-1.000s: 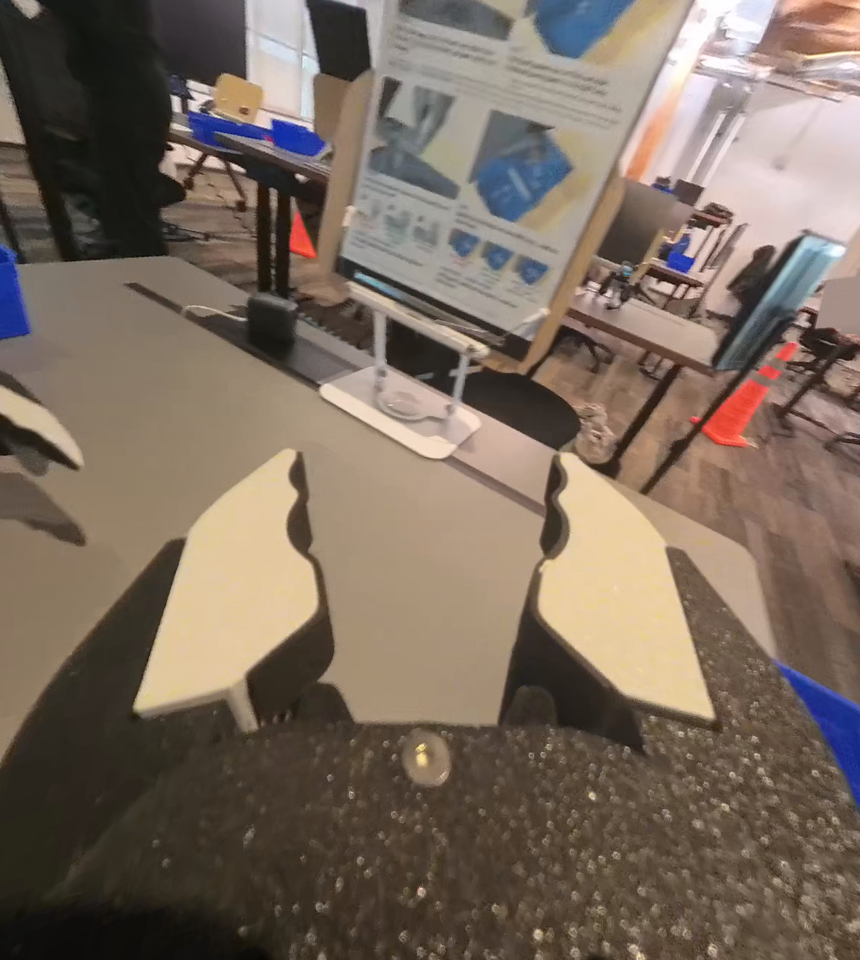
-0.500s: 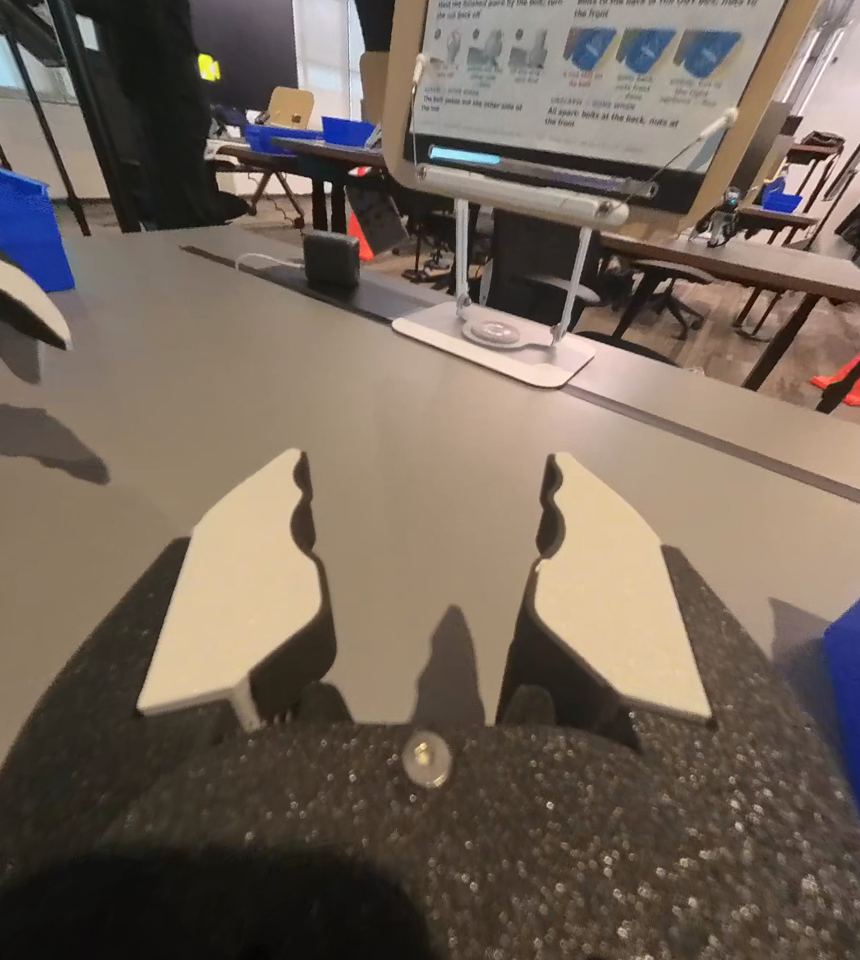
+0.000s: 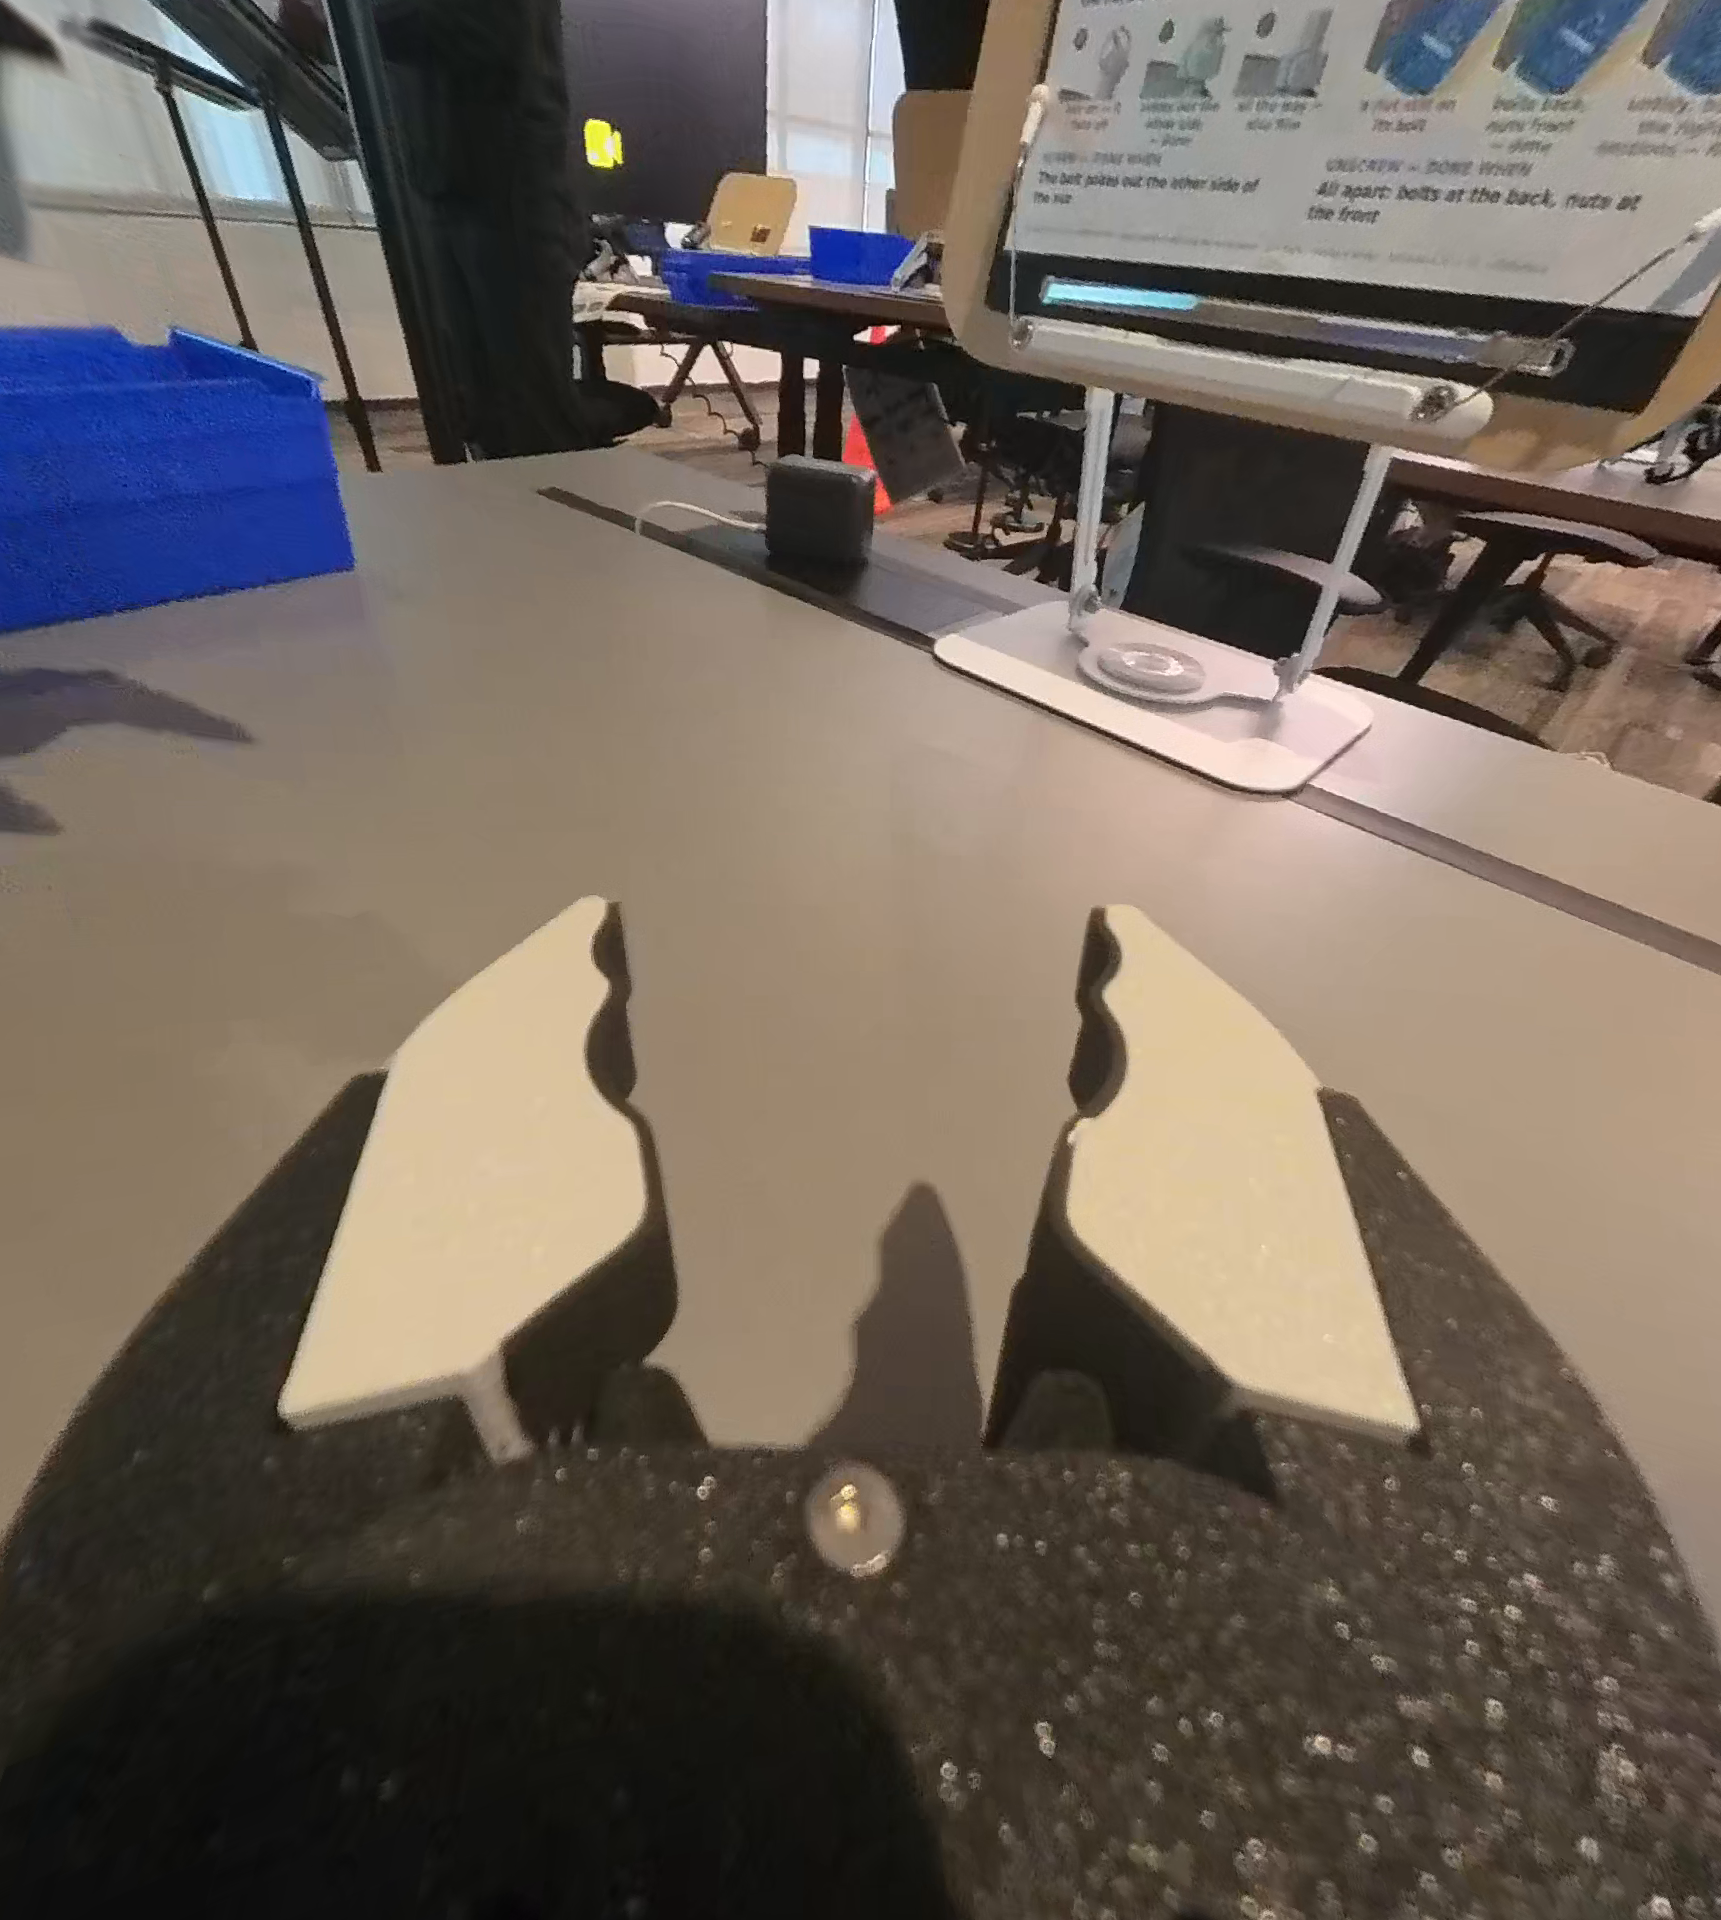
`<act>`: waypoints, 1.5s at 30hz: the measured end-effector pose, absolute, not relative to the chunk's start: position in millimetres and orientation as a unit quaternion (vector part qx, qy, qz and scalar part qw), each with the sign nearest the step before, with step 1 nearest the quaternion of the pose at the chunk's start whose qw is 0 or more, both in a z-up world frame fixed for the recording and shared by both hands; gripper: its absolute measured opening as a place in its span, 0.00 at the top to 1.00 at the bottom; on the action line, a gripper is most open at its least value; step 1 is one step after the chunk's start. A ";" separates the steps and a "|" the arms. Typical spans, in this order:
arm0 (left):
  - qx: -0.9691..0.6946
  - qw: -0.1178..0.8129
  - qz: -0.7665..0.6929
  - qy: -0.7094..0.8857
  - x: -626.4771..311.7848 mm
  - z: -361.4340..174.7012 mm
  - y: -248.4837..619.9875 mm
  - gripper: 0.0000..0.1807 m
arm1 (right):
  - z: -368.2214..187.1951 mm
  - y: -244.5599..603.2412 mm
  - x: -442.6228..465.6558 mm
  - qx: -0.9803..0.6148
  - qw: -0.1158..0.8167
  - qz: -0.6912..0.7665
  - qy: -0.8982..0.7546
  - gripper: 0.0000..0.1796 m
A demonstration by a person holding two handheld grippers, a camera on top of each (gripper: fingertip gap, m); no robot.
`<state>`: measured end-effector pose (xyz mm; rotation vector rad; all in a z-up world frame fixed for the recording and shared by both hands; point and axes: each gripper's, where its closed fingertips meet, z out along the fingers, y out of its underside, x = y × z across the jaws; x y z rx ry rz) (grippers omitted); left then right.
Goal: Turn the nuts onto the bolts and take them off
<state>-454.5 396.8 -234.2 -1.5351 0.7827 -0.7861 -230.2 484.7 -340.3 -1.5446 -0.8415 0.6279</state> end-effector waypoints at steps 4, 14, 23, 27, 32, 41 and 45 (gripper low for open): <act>-0.701 0.616 -0.222 0.284 -550.5 -193.9 382.3 0.62 | -340.9 480.3 -235.9 -0.664 0.585 0.285 -0.368 0.54; -0.871 0.468 -0.026 0.150 -783.3 -227.0 372.4 0.67 | -341.9 477.0 -242.6 -0.660 0.579 0.296 -0.376 0.54; -0.914 0.227 -0.017 0.334 -808.3 -302.7 389.6 0.74 | -344.0 488.8 -238.3 -0.654 0.597 0.286 -0.366 0.54; -0.909 0.142 -0.017 0.392 -811.8 -335.1 392.7 0.75 | -341.8 498.8 -235.5 -0.659 0.612 0.263 -0.349 0.53; -0.892 0.109 -0.030 0.438 -808.8 -357.1 402.0 0.77 | -342.6 508.1 -241.3 -0.669 0.615 0.251 -0.333 0.53; -0.847 0.109 -0.019 0.520 -796.7 -384.7 426.8 0.82 | -344.5 511.8 -253.0 -0.674 0.613 0.241 -0.335 0.53; -0.837 0.103 -0.018 0.537 -794.2 -397.9 430.7 0.82 | -343.9 511.9 -252.8 -0.674 0.615 0.240 -0.332 0.53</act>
